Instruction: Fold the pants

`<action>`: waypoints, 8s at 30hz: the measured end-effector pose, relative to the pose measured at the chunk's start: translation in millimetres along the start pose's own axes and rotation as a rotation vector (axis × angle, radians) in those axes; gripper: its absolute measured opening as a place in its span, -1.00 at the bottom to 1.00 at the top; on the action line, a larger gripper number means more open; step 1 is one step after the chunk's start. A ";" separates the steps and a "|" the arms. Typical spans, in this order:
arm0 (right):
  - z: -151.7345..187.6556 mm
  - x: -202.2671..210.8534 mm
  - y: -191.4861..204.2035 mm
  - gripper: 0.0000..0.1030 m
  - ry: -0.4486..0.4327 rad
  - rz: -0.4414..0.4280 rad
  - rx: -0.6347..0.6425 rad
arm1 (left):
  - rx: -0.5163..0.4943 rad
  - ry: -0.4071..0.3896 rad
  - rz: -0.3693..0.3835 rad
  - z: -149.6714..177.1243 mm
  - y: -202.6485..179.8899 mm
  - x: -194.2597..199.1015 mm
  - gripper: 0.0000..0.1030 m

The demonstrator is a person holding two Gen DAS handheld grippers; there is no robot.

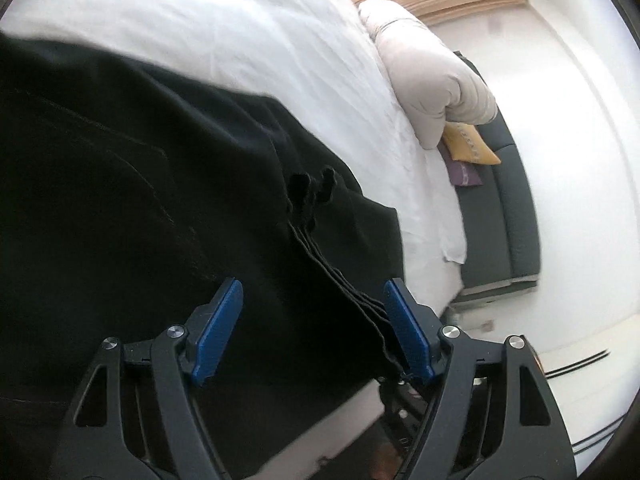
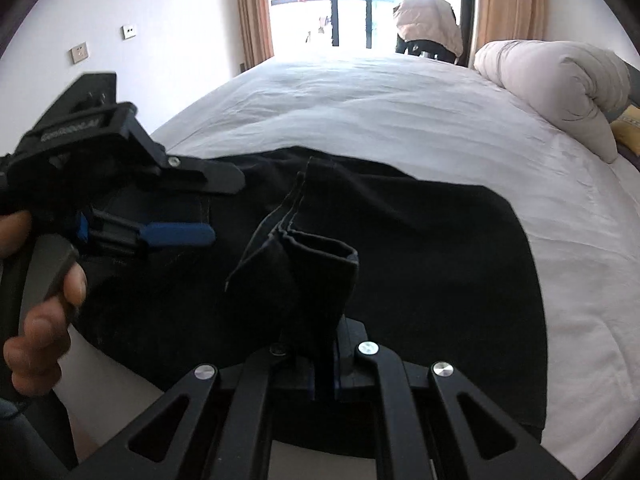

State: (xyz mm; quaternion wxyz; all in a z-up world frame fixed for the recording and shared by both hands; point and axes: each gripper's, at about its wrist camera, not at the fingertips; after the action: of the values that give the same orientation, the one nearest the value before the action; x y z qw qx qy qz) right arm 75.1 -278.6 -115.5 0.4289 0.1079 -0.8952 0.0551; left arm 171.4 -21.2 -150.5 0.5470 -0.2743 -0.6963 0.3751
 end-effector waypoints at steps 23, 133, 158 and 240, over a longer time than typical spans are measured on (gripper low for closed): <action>-3.9 11.9 75.4 -0.85 -0.034 0.014 0.168 | -0.061 0.048 -0.055 -9.4 9.4 -3.0 -0.85; -29.9 -54.1 -11.4 0.38 0.083 -0.614 -0.716 | 0.400 -0.537 0.065 73.2 188.7 205.7 -0.55; -45.4 -112.7 41.2 0.37 0.285 -0.780 -0.558 | 0.100 -0.528 -0.047 52.3 95.4 206.7 -0.78; 1.8 11.9 -143.4 0.12 0.063 -0.679 -0.597 | -0.524 -0.027 -0.221 83.9 -161.2 -72.3 0.28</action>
State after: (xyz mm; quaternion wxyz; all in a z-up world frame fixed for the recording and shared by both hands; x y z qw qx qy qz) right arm 101.0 -419.8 -106.5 0.4620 0.2653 -0.7723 -0.3461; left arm 112.9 -188.7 -68.2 0.4856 -0.3237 -0.8025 0.1241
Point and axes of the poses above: each gripper's, at about its wrist camera, not at the fingertips, and x roughly against the way its jaws point, y to its left, z to its underside, and after that the axes turned 4 degrees about x, right-handed
